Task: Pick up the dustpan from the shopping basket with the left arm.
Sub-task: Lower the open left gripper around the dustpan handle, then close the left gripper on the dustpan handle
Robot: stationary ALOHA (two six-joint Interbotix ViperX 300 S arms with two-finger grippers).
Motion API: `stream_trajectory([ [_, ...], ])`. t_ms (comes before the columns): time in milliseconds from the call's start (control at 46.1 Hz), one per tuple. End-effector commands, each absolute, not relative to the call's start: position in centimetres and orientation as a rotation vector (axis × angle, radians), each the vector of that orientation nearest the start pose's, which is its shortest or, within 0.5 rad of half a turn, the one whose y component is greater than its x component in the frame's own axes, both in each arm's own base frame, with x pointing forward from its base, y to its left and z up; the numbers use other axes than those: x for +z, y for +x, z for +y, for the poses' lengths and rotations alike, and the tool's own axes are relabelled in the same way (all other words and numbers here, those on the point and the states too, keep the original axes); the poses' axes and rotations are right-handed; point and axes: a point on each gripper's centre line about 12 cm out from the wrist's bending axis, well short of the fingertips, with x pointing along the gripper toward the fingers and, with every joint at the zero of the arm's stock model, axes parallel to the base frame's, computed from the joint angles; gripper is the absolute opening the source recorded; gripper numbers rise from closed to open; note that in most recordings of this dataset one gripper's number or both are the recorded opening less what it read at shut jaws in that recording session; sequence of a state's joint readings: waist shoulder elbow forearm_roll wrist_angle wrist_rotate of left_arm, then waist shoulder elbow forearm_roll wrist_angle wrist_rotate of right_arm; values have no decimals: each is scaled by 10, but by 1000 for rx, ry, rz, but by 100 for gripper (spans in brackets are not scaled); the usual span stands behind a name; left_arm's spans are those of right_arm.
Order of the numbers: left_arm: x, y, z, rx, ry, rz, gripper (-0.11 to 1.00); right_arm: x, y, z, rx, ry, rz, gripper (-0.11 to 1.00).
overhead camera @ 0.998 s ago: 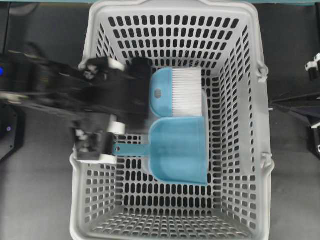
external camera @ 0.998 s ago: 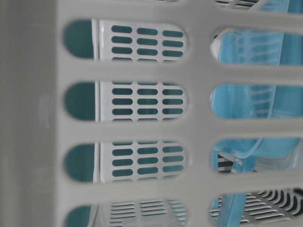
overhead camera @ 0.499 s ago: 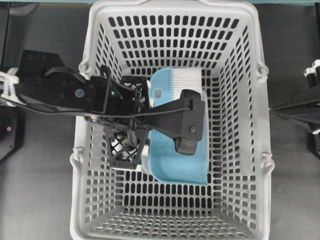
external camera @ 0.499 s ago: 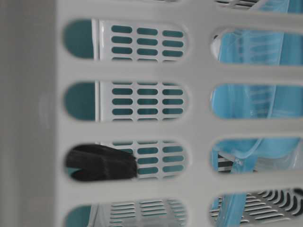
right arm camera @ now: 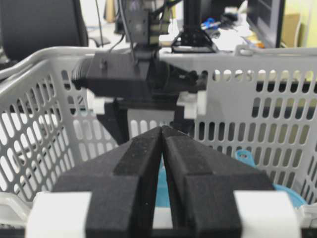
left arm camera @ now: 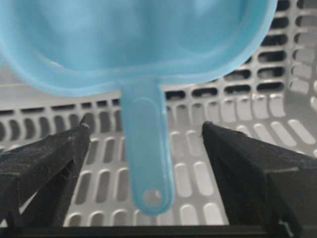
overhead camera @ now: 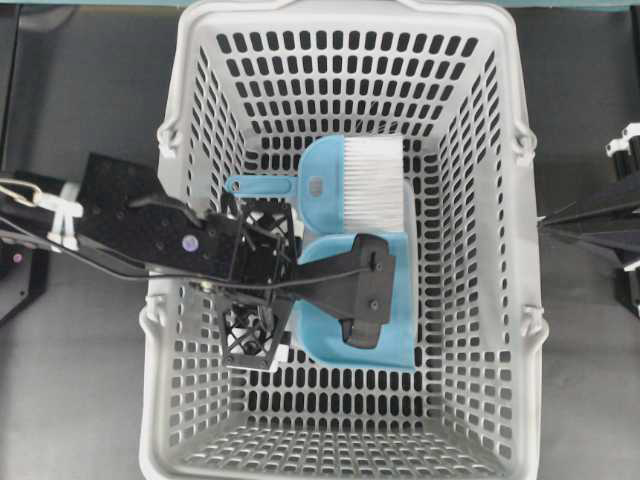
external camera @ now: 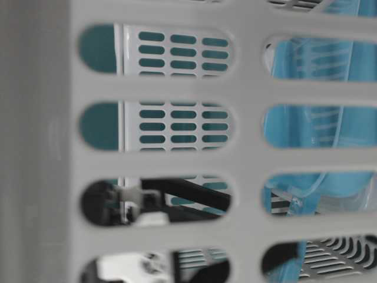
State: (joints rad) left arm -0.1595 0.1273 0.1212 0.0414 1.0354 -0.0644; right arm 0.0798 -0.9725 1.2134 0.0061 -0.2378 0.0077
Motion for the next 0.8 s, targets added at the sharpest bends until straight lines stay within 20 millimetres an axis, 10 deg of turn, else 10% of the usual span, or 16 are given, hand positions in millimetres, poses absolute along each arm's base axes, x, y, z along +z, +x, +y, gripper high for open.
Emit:
stream_trajectory([
  [0, 226, 416, -64, -73, 83, 1281, 91, 274, 196, 16, 81, 16, 4, 0],
  [282, 215, 415, -63, -64, 70, 1280, 88, 273, 196, 16, 81, 16, 7, 0],
  [455, 214, 412, -63, -67, 75, 1286, 54, 272, 196, 16, 81, 16, 8, 0],
  [542, 223, 415, -63, -72, 77, 1260, 29, 272, 196, 16, 81, 18, 8, 0],
  [781, 289, 419, -58, -72, 66, 1130, 29, 271, 195, 16, 80, 19, 10, 0],
])
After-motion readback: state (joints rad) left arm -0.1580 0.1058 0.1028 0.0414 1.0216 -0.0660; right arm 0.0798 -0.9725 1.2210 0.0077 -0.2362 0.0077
